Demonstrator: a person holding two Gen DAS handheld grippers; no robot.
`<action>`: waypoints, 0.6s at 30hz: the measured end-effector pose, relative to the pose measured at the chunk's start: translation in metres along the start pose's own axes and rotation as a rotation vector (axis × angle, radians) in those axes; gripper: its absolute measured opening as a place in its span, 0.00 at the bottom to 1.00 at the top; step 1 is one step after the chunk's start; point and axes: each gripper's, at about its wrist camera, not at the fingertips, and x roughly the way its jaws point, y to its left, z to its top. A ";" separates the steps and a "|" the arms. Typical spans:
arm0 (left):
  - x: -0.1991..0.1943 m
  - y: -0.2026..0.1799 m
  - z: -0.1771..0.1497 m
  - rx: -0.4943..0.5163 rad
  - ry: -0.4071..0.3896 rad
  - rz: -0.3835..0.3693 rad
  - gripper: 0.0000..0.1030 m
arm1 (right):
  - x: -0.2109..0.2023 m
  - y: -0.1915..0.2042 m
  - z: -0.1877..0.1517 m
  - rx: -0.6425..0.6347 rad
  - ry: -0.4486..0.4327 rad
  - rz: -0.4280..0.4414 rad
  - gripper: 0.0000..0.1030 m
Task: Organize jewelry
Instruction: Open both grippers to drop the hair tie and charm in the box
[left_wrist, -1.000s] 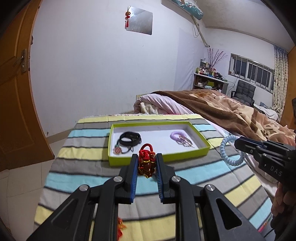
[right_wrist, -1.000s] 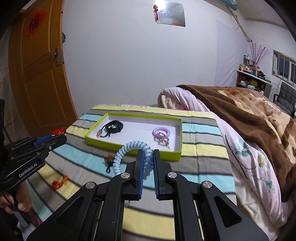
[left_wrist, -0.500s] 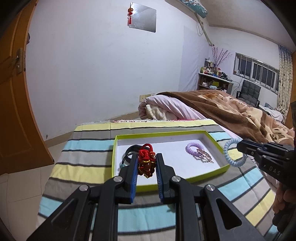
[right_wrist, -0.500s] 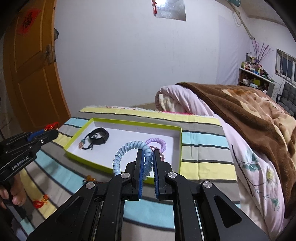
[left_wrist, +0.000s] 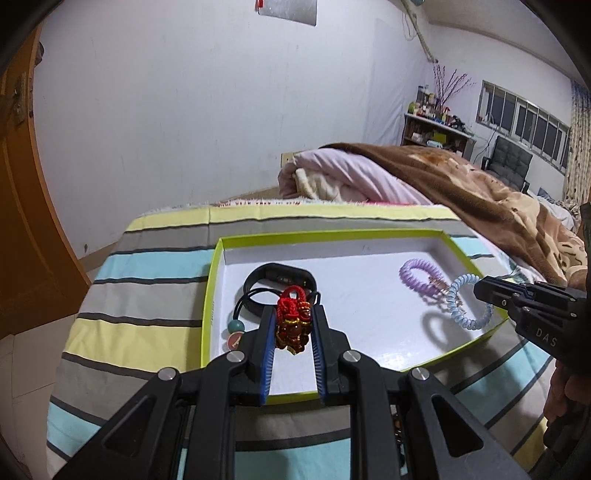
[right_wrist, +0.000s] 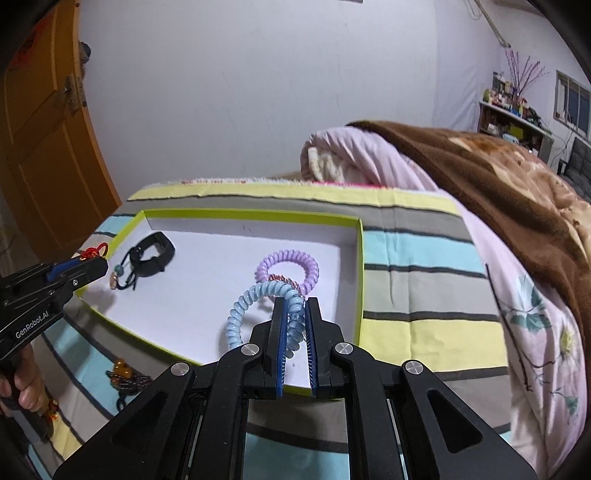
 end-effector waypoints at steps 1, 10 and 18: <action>0.003 0.000 -0.001 0.000 0.006 0.000 0.19 | 0.003 0.000 0.000 0.000 0.006 -0.001 0.09; 0.018 0.005 -0.004 -0.017 0.052 -0.006 0.19 | 0.019 -0.001 -0.005 0.005 0.066 -0.007 0.10; 0.016 0.007 -0.004 -0.027 0.052 -0.009 0.26 | 0.008 0.001 -0.004 -0.006 0.038 -0.014 0.16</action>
